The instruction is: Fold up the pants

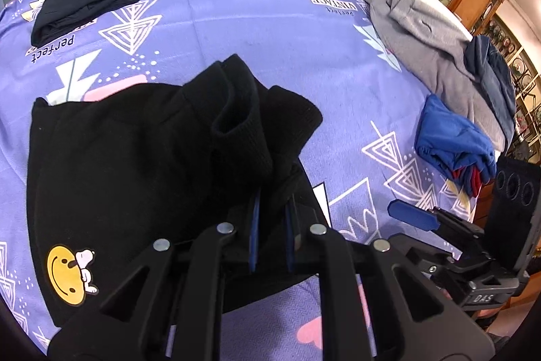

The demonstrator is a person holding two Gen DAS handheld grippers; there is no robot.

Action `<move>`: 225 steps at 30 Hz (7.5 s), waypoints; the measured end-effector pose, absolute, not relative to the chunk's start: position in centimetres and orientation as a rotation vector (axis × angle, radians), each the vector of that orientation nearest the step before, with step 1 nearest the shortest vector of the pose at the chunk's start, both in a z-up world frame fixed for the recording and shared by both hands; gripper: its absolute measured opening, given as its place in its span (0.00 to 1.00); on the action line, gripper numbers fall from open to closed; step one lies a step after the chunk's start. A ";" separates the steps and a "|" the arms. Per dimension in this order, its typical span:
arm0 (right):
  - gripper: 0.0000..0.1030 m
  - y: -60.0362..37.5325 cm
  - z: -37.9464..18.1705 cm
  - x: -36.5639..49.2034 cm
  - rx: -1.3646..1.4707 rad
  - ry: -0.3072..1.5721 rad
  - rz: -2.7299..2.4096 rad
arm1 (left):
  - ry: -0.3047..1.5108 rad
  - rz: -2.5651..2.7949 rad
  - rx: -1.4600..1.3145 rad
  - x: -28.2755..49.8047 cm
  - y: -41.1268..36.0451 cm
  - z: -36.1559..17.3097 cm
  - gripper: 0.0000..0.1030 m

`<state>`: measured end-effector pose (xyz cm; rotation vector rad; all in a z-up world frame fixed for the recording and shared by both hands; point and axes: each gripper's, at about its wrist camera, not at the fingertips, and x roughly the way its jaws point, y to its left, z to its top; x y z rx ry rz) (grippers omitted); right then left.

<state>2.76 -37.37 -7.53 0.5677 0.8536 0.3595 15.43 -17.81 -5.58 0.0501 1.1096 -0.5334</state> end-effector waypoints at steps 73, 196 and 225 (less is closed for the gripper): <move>0.38 -31.6 -8.2 10.3 0.442 0.975 0.203 | 1.194 -0.247 -0.184 17.5 1.5 -10.1 0.84; 0.86 -29.0 -9.8 16.2 0.440 1.087 0.467 | 1.332 -0.460 -0.190 24.6 -0.4 -11.1 0.80; 0.30 -20.0 9.1 32.2 0.127 0.631 0.612 | 0.799 -0.315 -0.093 37.0 4.0 9.0 0.11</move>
